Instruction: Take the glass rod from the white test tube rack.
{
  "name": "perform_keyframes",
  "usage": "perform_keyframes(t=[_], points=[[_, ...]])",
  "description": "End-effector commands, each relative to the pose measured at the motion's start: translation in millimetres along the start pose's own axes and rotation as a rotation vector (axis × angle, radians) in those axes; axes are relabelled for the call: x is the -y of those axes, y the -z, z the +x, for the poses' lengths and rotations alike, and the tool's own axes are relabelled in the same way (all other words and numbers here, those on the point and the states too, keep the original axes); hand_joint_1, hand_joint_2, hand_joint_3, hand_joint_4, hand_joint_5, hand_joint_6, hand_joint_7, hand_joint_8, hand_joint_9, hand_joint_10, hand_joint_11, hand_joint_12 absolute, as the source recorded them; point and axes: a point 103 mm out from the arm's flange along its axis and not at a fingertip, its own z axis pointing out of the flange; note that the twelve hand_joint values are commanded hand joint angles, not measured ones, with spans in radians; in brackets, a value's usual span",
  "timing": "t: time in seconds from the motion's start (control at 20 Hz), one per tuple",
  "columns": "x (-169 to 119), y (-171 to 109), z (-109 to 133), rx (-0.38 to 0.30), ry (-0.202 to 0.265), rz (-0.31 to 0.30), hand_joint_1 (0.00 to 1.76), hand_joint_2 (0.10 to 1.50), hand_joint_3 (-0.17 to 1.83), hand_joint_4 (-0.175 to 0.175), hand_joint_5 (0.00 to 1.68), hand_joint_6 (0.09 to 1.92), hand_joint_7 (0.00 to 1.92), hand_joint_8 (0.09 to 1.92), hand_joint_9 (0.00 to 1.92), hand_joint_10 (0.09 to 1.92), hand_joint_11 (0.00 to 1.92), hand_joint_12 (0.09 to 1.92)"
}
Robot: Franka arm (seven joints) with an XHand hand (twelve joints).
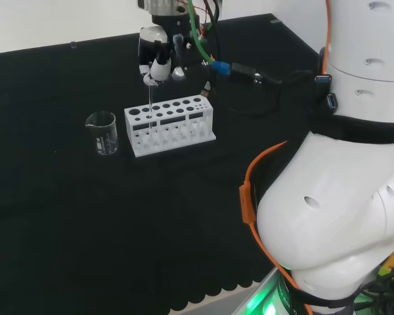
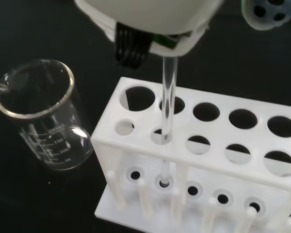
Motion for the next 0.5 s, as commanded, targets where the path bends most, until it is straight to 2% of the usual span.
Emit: perform_keyframes(t=[0.05, 0.2, 0.45, 0.5], points=[[3, 10, 4, -0.029, 0.026, -0.052, 1.31, 0.69, 0.65, -0.175, 1.18, 0.79, 1.26, 0.75, 1.72, 0.18, 1.57, 0.58], [4, 16, 6, -0.035, 0.031, -0.065, 1.31, 0.69, 0.64, -0.175, 1.18, 0.79, 1.25, 0.76, 1.73, 0.18, 1.56, 0.58], [8, 22, 10, -0.020, 0.029, -0.060, 1.32, 0.63, 0.75, -0.175, 1.11, 0.84, 1.37, 0.70, 1.73, 0.19, 1.56, 0.57], [9, 23, 10, -0.004, 0.009, -0.057, 1.32, 0.63, 0.75, -0.175, 1.10, 0.84, 1.38, 0.70, 1.73, 0.19, 1.56, 0.57]])
